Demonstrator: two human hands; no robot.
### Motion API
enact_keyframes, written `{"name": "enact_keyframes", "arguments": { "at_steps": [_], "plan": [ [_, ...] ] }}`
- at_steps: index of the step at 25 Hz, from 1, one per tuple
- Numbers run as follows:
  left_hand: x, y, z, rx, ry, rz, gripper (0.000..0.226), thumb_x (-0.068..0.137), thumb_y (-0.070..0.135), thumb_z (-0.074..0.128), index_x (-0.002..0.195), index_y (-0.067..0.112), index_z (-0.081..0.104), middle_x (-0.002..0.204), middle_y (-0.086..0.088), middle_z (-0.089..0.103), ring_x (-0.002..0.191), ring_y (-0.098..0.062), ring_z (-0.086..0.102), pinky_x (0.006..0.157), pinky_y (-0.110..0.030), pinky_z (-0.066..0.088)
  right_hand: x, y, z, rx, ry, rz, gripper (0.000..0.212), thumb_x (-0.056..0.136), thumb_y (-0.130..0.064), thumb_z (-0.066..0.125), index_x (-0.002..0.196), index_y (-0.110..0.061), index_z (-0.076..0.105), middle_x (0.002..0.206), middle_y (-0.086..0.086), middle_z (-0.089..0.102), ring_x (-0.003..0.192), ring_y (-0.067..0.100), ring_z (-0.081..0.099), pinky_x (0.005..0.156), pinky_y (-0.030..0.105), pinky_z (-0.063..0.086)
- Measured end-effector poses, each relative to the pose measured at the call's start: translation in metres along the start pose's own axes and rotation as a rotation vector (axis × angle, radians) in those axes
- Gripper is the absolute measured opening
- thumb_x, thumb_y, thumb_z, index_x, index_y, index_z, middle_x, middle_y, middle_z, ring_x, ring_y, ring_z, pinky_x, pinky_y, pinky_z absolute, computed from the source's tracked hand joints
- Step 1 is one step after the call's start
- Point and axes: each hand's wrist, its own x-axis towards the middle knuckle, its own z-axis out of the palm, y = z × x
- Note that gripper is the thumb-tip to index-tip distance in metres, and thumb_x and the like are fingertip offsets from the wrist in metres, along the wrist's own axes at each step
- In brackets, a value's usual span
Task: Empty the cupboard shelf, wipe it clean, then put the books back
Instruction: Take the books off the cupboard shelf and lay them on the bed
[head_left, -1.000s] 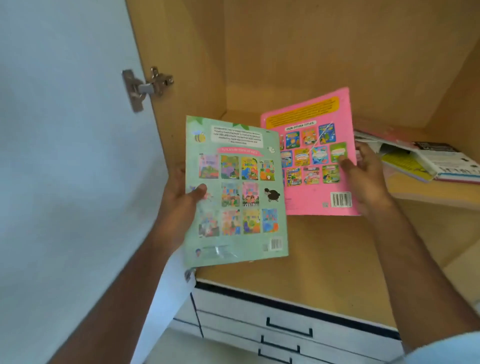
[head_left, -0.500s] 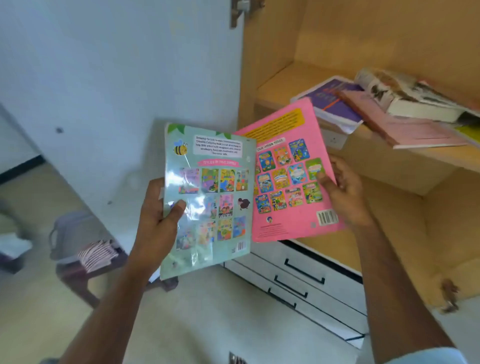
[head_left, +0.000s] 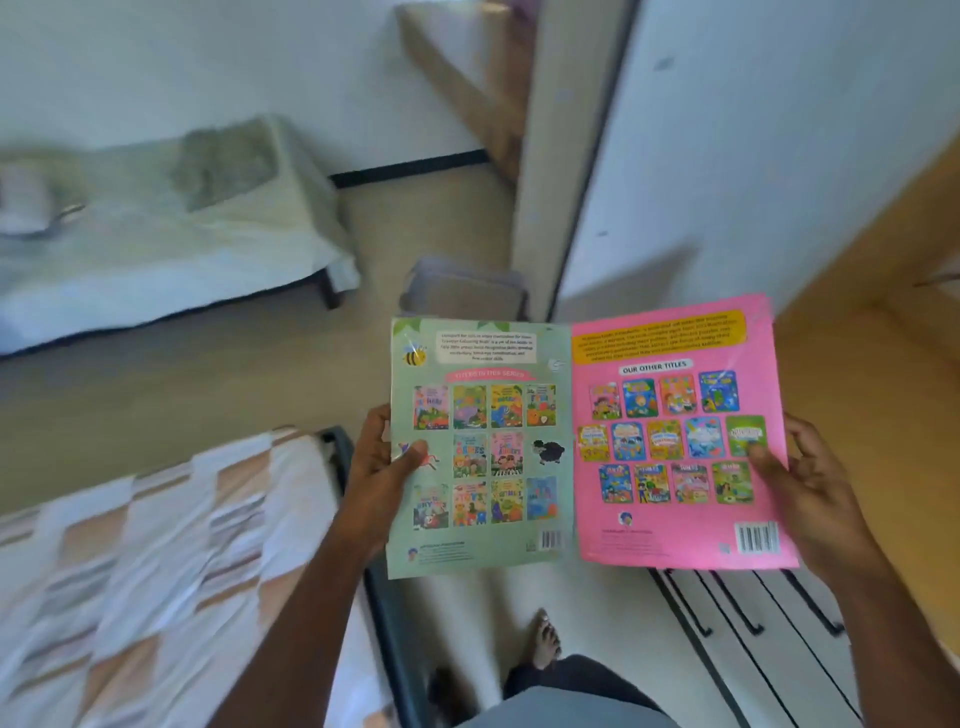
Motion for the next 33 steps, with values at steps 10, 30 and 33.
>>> {"name": "enact_keyframes", "arguments": {
  "at_steps": [10, 30, 33],
  "plan": [
    [-0.103, -0.095, -0.201, -0.141, 0.852, -0.111, 0.036, 0.096, -0.009, 0.054, 0.122, 0.015, 0.045, 0.102, -0.016, 0.074, 0.078, -0.029, 0.075, 0.062, -0.044, 0.062, 0.063, 0.089, 0.271, -0.427, -0.59, -0.139, 0.042, 0.099, 0.0, 0.056, 0.12, -0.036, 0.062, 0.107, 0.005, 0.074, 0.091, 0.026, 0.073, 0.083, 0.055, 0.059],
    [-0.104, -0.365, -0.372, -0.147, 1.502, -0.647, 0.038, 0.094, 0.0, 0.062, 0.123, 0.017, 0.046, 0.113, -0.015, 0.069, 0.092, -0.033, 0.069, 0.074, -0.047, 0.059, 0.138, 0.348, 0.729, -0.744, -1.338, -0.09, 0.028, 0.1, -0.024, 0.059, 0.127, -0.029, 0.059, 0.12, 0.007, 0.072, 0.104, 0.03, 0.07, 0.092, 0.046, 0.057],
    [-0.105, -0.383, -0.379, -0.023, 1.371, -0.772, 0.047, 0.088, 0.005, 0.071, 0.128, 0.015, 0.049, 0.117, -0.009, 0.068, 0.097, -0.031, 0.068, 0.084, -0.05, 0.058, 0.131, 0.385, 0.744, -1.072, -1.129, -0.301, 0.034, 0.093, -0.021, 0.06, 0.127, -0.016, 0.059, 0.118, 0.012, 0.07, 0.108, 0.034, 0.066, 0.089, 0.038, 0.051]
  ]
}}
